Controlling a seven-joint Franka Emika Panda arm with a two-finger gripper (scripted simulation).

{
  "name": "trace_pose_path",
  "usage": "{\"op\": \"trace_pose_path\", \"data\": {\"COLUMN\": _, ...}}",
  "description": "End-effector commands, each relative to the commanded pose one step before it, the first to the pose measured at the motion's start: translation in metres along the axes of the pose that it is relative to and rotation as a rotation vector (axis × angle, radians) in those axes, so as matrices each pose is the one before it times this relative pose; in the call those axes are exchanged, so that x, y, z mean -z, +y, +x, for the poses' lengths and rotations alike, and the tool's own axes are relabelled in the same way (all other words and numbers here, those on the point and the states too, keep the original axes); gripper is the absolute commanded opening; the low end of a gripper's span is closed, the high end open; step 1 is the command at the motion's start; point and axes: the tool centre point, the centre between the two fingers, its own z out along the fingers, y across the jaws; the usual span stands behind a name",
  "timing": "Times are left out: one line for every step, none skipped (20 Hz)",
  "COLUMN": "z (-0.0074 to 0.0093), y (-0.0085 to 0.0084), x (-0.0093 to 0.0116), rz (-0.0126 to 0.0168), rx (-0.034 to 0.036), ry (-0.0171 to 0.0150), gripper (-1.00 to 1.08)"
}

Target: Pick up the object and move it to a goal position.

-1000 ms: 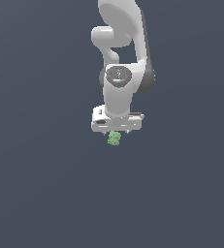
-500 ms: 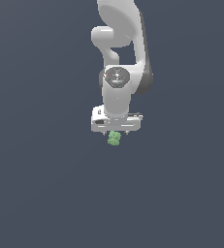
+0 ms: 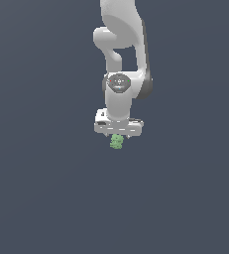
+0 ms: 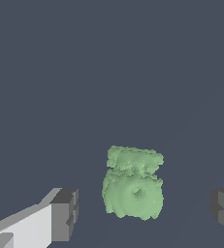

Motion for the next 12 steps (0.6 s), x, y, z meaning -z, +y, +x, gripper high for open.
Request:
{"op": "trace_pose_path", "data": {"z": -0.00556, "y": 0.00116, "x": -0.00797, "rz": -0.00006, "rx": -0.04197, "ry": 0.00986, "gripper": 1.00}}
{"op": "trace_pose_path", "data": {"z": -0.00188, "y": 0.00048, "x": -0.00252, "rz": 0.00002, "rx": -0.01353, "ry": 0.00310, "gripper": 1.00}}
{"op": "trace_pose_path", "data": {"z": -0.00170, "y": 0.00047, "x": -0.00223, "rz": 0.00004, "rx": -0.01211, "ry": 0.00278, "gripper": 1.00}}
{"op": "trace_pose_path", "data": {"z": -0.00152, "y": 0.00044, "x": -0.00194, "rz": 0.00005, "rx": -0.01068, "ry": 0.00246, "gripper": 1.00}}
{"op": "trace_pose_path", "data": {"z": -0.00133, "y": 0.00041, "x": -0.00167, "rz": 0.00005, "rx": -0.00928, "ry": 0.00213, "gripper": 1.00}}
{"op": "trace_pose_path", "data": {"z": -0.00113, "y": 0.00036, "x": -0.00140, "rz": 0.00005, "rx": -0.00785, "ry": 0.00181, "gripper": 1.00}}
{"op": "trace_pose_path", "data": {"z": -0.00093, "y": 0.00030, "x": -0.00113, "rz": 0.00005, "rx": -0.00642, "ry": 0.00148, "gripper": 1.00}}
{"op": "trace_pose_path", "data": {"z": -0.00073, "y": 0.00024, "x": -0.00088, "rz": 0.00004, "rx": -0.00499, "ry": 0.00115, "gripper": 1.00}}
{"op": "trace_pose_path", "data": {"z": -0.00052, "y": 0.00017, "x": -0.00062, "rz": 0.00003, "rx": -0.00356, "ry": 0.00082, "gripper": 1.00}}
{"op": "trace_pose_path", "data": {"z": -0.00032, "y": 0.00010, "x": -0.00037, "rz": 0.00002, "rx": -0.00213, "ry": 0.00049, "gripper": 1.00}}
{"op": "trace_pose_path", "data": {"z": -0.00011, "y": 0.00001, "x": -0.00013, "rz": 0.00001, "rx": -0.00067, "ry": 0.00016, "gripper": 1.00}}
{"op": "trace_pose_path", "data": {"z": 0.00043, "y": -0.00017, "x": 0.00051, "rz": -0.00022, "rx": 0.00458, "ry": -0.00169, "gripper": 1.00}}
